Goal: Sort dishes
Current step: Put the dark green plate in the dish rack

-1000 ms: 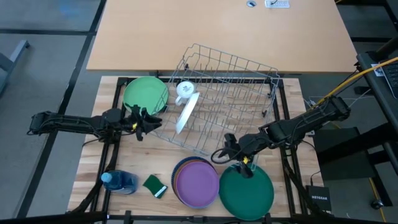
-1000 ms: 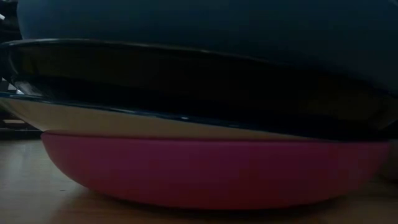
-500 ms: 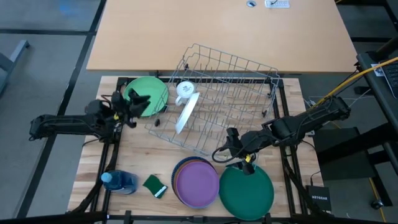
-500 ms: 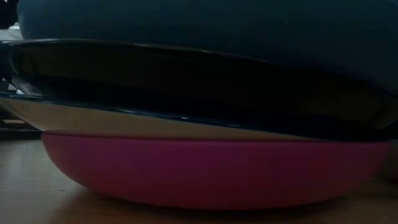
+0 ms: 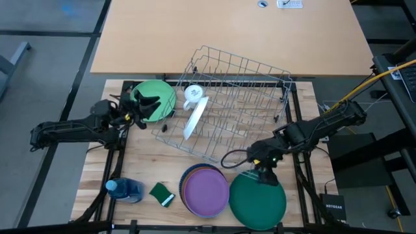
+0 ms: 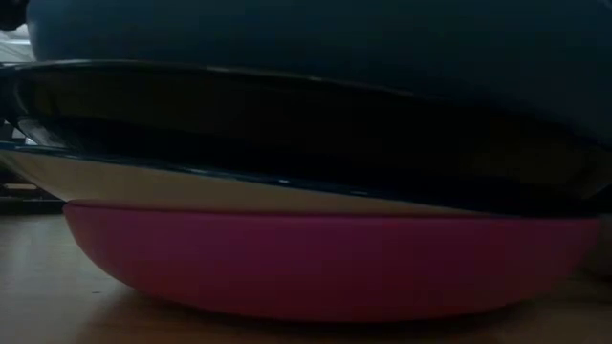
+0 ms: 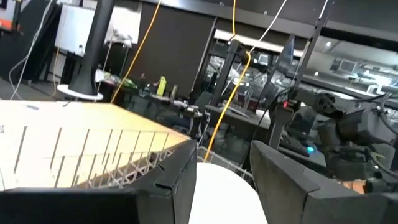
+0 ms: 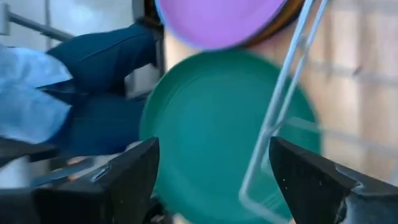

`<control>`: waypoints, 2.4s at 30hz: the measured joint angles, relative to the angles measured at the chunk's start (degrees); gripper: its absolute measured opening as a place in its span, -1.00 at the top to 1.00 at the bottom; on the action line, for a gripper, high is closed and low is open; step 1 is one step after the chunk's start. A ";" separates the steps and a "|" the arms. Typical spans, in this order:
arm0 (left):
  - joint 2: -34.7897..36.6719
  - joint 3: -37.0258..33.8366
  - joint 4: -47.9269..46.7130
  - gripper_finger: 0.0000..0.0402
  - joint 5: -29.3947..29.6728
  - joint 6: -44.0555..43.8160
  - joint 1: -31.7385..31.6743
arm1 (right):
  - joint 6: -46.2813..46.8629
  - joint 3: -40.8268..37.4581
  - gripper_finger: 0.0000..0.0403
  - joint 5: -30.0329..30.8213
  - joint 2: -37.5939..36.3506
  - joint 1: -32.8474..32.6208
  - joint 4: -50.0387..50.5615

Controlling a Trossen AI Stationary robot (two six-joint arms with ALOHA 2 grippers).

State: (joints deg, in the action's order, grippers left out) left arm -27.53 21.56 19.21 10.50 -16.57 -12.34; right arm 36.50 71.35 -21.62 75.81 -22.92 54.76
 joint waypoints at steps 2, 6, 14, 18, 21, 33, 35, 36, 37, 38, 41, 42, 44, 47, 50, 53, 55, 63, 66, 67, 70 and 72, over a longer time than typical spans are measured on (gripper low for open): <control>0.00 0.00 -0.66 0.30 -0.03 -0.16 0.00 | 3.01 0.00 -0.52 -3.51 0.00 0.00 1.37; -0.04 0.00 -1.15 0.30 -0.20 -0.16 0.02 | 9.98 0.00 -0.52 -5.06 0.00 -1.42 8.13; -0.04 0.02 -1.11 0.30 -0.24 -0.14 0.02 | 32.61 -0.04 -0.52 7.08 -0.07 -17.17 22.35; -0.04 0.00 -1.12 0.30 -0.30 -0.09 0.02 | 48.34 -0.04 -0.52 16.48 -0.07 -25.78 19.34; -0.04 0.02 -1.12 0.30 -0.73 0.06 0.02 | 60.15 -0.04 -0.52 23.32 0.20 -31.11 17.55; -0.04 0.02 -1.15 0.30 -0.98 0.06 0.02 | 85.11 -0.09 -0.52 26.10 10.64 -42.02 16.84; -0.04 0.02 -1.15 0.30 -0.98 0.06 0.02 | 85.21 -0.09 -0.52 26.09 12.63 -42.03 16.43; -0.04 0.02 -1.15 0.30 -0.98 0.06 0.02 | 85.21 -0.09 -0.52 26.12 13.64 -41.99 15.85; -0.04 0.02 -1.17 0.30 -0.98 0.06 0.02 | 85.21 -0.09 -0.52 26.11 14.55 -41.99 14.99; -0.04 0.02 -1.19 0.30 -1.04 0.04 0.02 | 85.21 -0.09 -0.52 26.12 15.40 -41.98 14.31; -0.04 0.02 -1.19 0.30 -1.11 0.04 0.02 | 85.41 -0.09 -0.52 26.13 17.84 -41.94 12.28; -0.04 0.02 -1.21 0.30 -1.11 0.06 0.02 | 86.05 -0.09 -0.52 26.11 18.62 -41.94 11.69; -0.04 0.02 -1.37 0.30 -1.11 0.06 0.02 | 88.00 -0.09 -0.52 26.11 20.01 -41.96 11.42; -0.04 0.04 -2.23 0.30 -1.12 0.04 0.02 | 89.83 -0.09 -0.52 26.11 21.73 -42.01 11.04; -0.04 0.04 -2.46 0.30 -1.14 0.06 0.02 | 91.15 -0.09 -0.52 26.21 22.69 -41.99 11.05; 0.02 0.04 -2.44 0.30 -1.53 0.06 0.02 | 92.89 -0.10 -0.52 26.53 23.54 -42.01 11.06; 0.00 0.04 -2.48 0.30 -1.53 0.06 0.02 | 94.57 -0.50 -0.52 26.63 23.71 -42.45 10.57; 0.00 0.04 -4.23 0.30 -1.55 0.47 0.02 | 98.50 -4.00 -0.52 26.66 23.78 -43.06 4.90; -0.06 0.04 -4.18 0.30 -1.57 0.47 0.02 | 98.50 -4.82 -0.52 26.66 23.78 -43.06 3.83; -0.04 0.04 -4.16 0.30 -1.57 0.47 0.02 | 98.48 -5.21 -0.52 26.66 23.78 -43.06 2.95; -0.05 0.04 -4.16 0.30 -1.57 0.48 0.02 | 98.35 -5.85 -0.52 26.68 23.78 -43.06 0.62; -0.04 0.04 -4.14 0.30 -1.57 0.49 0.02 | 98.30 -6.19 -0.52 26.66 23.78 -43.06 -0.28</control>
State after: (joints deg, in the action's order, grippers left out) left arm -27.57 21.61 15.07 8.94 -16.08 -12.32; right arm 134.80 65.16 5.04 99.59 -65.98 54.47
